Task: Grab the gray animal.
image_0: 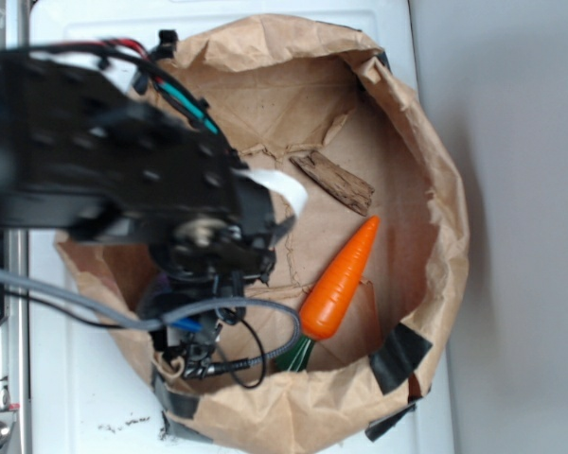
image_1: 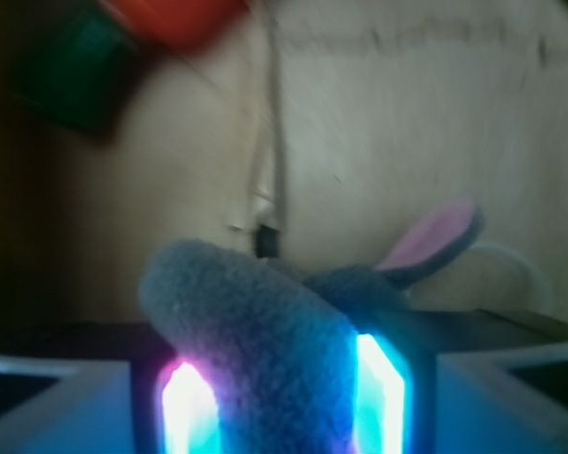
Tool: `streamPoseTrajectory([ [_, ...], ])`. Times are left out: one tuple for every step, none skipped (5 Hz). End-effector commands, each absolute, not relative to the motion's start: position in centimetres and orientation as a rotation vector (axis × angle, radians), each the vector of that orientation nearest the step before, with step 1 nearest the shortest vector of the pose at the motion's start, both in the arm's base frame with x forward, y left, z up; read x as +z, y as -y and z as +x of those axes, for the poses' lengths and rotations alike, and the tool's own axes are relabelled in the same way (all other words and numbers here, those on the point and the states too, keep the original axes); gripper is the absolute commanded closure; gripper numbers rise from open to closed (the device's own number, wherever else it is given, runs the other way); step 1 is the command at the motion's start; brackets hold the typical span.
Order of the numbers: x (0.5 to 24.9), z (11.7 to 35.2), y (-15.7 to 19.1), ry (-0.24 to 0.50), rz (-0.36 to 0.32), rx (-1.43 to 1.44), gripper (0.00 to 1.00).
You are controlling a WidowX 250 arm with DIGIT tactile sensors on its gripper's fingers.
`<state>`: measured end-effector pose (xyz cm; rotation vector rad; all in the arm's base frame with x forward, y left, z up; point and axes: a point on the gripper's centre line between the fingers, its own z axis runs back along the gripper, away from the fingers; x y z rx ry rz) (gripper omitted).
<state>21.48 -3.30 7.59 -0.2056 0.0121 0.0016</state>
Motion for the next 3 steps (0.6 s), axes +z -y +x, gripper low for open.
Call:
streamPoseTrajectory([
  [15.9,22.2,1.9,0.283,-0.225,0.115,1.00],
  [17.4,21.8,1.4,0.340,-0.240,0.160,1.00],
  [17.1,21.1,1.3,0.356,-0.174,0.208,1.00],
])
